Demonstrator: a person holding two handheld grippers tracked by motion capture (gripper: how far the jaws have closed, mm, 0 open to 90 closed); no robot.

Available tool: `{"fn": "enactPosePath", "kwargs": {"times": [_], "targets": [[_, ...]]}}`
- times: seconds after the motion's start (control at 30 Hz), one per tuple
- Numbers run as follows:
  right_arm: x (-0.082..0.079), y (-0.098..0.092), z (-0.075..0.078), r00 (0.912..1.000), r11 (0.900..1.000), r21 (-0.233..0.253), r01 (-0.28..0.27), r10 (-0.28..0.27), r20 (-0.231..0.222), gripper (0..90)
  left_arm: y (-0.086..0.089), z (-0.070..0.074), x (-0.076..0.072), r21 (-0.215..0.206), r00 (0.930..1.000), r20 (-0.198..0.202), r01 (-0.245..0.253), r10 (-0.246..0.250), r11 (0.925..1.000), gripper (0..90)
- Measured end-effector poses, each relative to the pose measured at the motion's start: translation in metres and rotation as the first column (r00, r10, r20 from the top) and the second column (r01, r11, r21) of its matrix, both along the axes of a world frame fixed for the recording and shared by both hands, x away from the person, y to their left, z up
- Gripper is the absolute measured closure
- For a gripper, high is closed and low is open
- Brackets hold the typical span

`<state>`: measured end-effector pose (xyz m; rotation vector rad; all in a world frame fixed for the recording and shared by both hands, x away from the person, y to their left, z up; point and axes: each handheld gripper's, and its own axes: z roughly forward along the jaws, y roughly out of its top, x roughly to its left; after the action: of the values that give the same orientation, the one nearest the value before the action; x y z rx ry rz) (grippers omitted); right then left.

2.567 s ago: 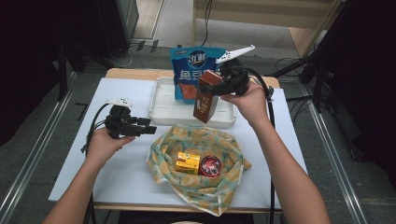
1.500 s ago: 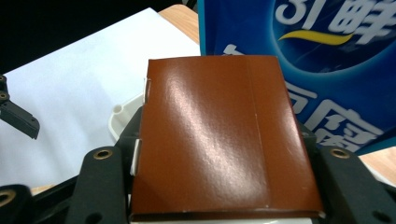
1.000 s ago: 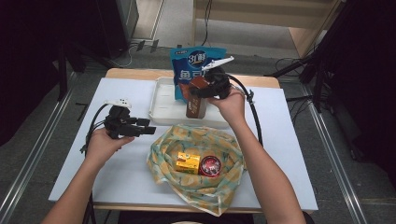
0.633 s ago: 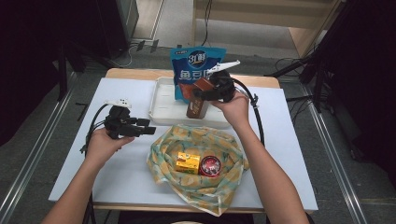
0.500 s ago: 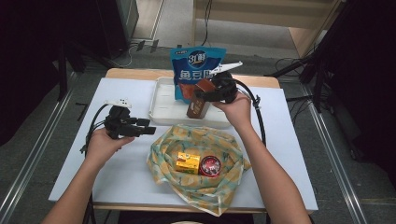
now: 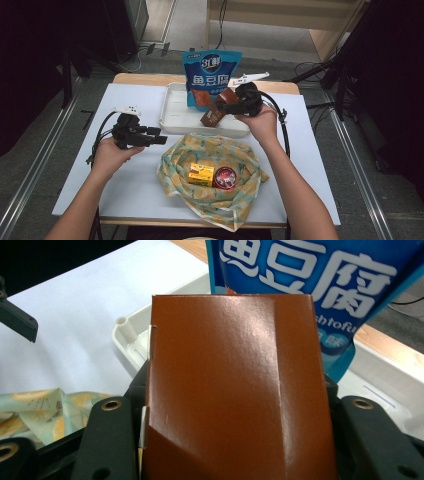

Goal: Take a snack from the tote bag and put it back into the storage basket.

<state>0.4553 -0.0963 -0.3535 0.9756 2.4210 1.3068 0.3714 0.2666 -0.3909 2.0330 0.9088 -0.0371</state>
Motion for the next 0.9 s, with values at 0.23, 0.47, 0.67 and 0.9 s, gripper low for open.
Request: {"fn": "enactPosePath", "kwargs": {"times": [0.23,0.47,0.67,0.9], "targets": [[-0.005,-0.01,-0.004,0.9999,1.0,0.004,0.005,-0.005,-0.009,45.2,0.0,0.0,0.0,0.0,1.0,0.0,0.0,0.0,1.0,44.0],[-0.01,-0.02,-0.008,0.9998,1.0,0.003,0.006,-0.006,-0.017,45.3,0.0,0.0,0.0,0.001,1.0,0.001,-0.001,0.001,1.0,44.0],[-0.014,-0.028,-0.013,0.9996,1.0,0.005,0.011,-0.011,-0.028,45.5,0.0,0.0,0.0,0.003,1.0,0.001,0.001,-0.001,1.0,44.0],[-0.018,-0.036,-0.019,0.9992,1.0,-0.007,0.007,-0.007,-0.04,45.4,-0.001,0.0,-0.001,0.001,1.0,0.002,-0.001,0.001,1.0,44.0]]}}
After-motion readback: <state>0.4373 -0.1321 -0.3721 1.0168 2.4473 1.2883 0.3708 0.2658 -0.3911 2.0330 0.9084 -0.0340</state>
